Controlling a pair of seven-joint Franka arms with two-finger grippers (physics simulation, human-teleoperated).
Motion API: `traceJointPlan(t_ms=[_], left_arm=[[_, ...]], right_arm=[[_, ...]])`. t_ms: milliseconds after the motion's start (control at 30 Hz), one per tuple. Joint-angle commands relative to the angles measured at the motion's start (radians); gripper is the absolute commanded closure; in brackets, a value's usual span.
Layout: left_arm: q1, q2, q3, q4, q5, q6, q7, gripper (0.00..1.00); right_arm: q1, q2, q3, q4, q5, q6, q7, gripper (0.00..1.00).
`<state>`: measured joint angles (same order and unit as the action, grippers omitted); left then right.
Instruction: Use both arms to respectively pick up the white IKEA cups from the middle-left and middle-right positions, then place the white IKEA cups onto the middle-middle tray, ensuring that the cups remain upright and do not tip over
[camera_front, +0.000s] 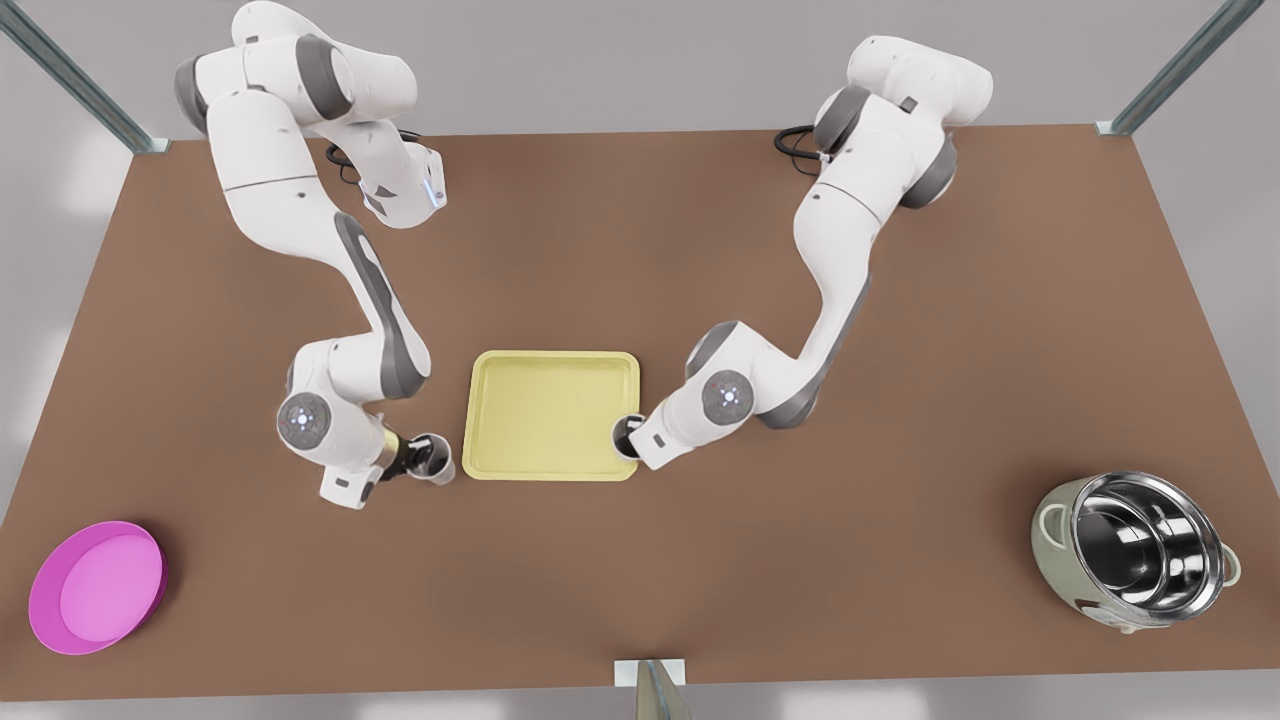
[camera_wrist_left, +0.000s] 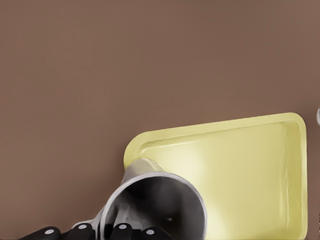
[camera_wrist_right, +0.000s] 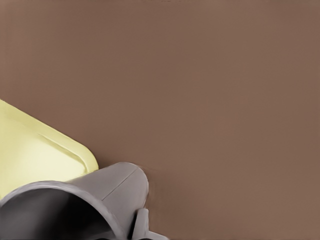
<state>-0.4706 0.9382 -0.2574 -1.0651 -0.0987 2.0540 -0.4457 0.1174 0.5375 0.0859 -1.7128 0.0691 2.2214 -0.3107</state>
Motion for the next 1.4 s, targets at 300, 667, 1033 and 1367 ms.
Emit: traceJointPlan(t_ms=[300,667,1033,1367], left_arm=[[-0.074,0.045,0.026,0.002,-0.004,0.058,-0.314,0.13],[-0.068,0.036,0.032,-0.003,-0.004,0.061,-0.314,0.0],[0.44,-0.596,0.018,-0.102,0.238,-0.772,0.254,0.0],[0.452,-0.834,0.092,-0.421,0.148,-0.606,0.401,0.0]], right_arm=[[-0.009,-0.041,0.078,-0.088,0.057,-0.031,-0.111,0.79],[0.011,-0.062,0.147,-0.142,0.103,-0.06,-0.148,0.79],[0.021,-0.001,0.144,-0.156,0.093,-0.043,-0.134,0.65],[0.01,-0.014,0.144,-0.116,0.093,-0.092,-0.133,0.0]])
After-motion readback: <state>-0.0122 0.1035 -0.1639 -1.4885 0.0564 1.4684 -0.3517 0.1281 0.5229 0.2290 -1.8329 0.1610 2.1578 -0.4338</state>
